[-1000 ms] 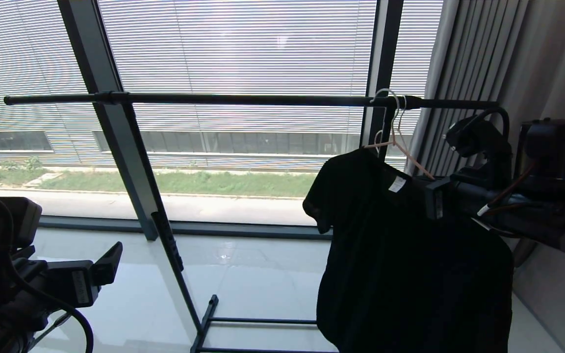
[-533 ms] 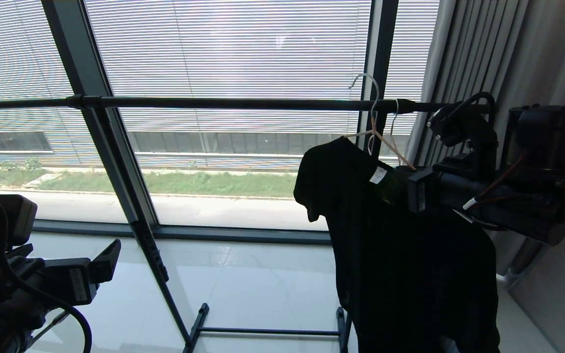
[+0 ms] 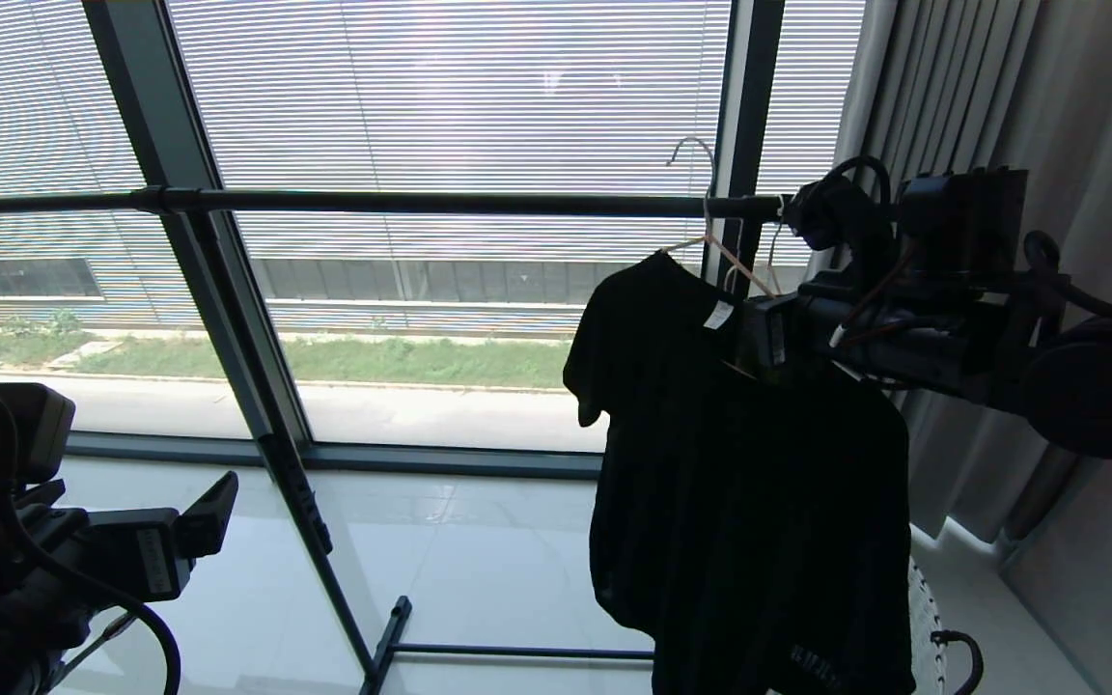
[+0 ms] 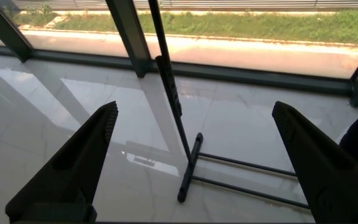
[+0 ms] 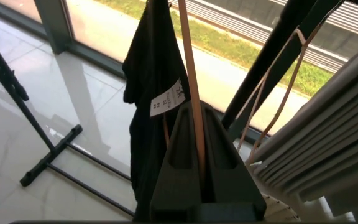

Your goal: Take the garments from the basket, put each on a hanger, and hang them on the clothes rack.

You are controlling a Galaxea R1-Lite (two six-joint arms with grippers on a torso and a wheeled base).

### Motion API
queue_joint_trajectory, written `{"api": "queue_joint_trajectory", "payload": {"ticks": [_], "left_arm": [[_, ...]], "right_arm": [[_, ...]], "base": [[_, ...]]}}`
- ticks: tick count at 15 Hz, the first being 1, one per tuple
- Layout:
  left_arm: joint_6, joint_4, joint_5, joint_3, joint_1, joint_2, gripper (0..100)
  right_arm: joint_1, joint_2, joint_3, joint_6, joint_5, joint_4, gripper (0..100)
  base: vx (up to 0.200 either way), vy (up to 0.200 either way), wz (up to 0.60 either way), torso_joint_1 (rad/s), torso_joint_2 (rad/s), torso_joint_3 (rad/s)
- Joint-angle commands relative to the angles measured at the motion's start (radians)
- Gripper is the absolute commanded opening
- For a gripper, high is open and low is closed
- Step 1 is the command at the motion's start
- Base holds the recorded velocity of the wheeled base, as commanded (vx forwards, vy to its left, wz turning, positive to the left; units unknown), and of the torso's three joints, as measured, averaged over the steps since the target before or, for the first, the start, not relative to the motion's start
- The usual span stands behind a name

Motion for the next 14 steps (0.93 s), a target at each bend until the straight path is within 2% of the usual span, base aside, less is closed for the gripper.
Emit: {"api": "queue_joint_trajectory", "payload": {"ticks": [1, 6, 11, 14], "left_arm": [[0.007, 0.0, 0.001, 0.001, -0.001, -0.005, 100], [0.025, 0.0, 0.001, 0.002, -0.002, -0.01, 100], [0.025, 0.0, 0.001, 0.004, -0.002, -0.014, 100], [0.025, 0.0, 0.001, 0.005, -0.002, -0.014, 100]], "right_arm": [[-0.03, 0.114, -0.095, 0.0, 0.0, 0.017, 0], [-0.065, 0.241, -0.256, 0.0, -0.002, 0.073, 0], [-0.07, 0.299, -0.343, 0.0, -0.002, 0.096, 0], [-0.076, 0.307, -0.349, 0.0, -0.002, 0.106, 0]], "base": [[0.0, 0.0, 0.0, 0.0, 0.0, 0.0], [0.0, 0.0, 0.0, 0.0, 0.0, 0.0], [0.0, 0.0, 0.0, 0.0, 0.0, 0.0], [0.0, 0.0, 0.0, 0.0, 0.0, 0.0]]}}
